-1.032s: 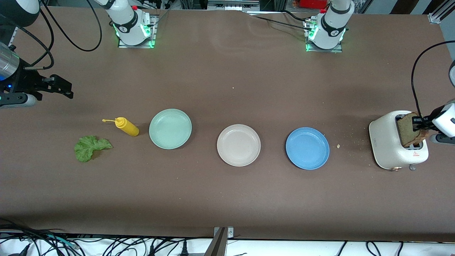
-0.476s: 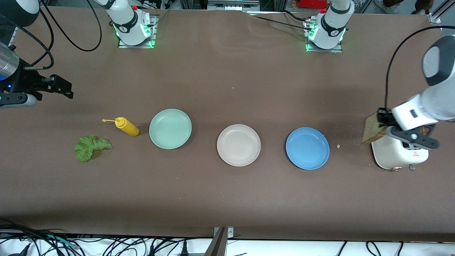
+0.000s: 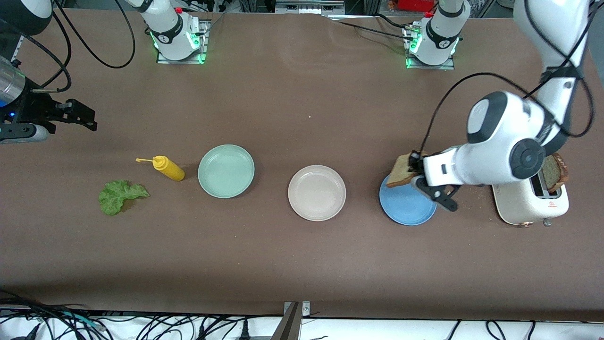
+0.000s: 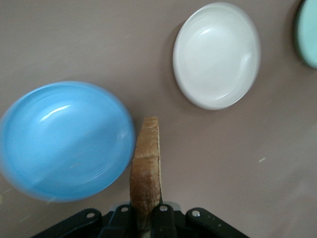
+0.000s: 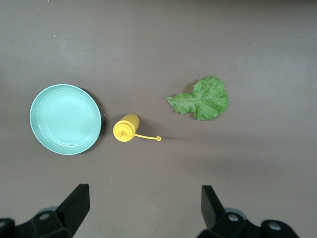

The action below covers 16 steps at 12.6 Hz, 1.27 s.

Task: Make sandwich in beige plate with both arms
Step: 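Carry the bread slice with the left gripper onto the beige plate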

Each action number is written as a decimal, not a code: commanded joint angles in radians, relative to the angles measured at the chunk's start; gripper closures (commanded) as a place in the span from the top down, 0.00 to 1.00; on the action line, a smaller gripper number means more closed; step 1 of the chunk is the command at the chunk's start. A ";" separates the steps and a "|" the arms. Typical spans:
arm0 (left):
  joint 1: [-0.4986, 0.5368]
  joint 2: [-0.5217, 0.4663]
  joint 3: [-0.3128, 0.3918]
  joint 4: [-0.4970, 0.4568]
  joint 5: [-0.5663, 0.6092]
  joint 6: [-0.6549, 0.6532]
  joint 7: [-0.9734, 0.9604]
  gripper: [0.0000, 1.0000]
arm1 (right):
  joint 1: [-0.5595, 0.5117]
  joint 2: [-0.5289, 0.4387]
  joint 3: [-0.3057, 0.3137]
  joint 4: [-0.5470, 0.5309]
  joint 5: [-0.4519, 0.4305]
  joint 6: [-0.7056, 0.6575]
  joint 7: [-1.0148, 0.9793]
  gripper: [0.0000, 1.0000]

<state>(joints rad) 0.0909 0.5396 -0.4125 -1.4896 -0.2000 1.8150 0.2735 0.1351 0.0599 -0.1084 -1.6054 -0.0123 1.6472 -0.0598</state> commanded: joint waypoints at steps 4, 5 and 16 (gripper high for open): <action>-0.118 0.225 0.003 0.088 -0.410 0.229 -0.034 0.00 | -0.003 0.008 -0.004 0.019 -0.005 -0.004 0.009 1.00; -0.141 0.250 0.003 0.088 -0.464 0.278 -0.030 0.00 | -0.003 0.009 -0.004 0.019 -0.005 -0.004 0.009 1.00; -0.158 0.322 0.006 0.097 -0.498 0.386 -0.010 1.00 | -0.006 0.009 -0.004 0.019 -0.003 -0.004 0.009 1.00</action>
<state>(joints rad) -0.0719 0.8662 -0.4082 -1.4020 -0.6921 2.2131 0.2540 0.1325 0.0605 -0.1126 -1.6048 -0.0123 1.6472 -0.0573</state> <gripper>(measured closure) 0.392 0.000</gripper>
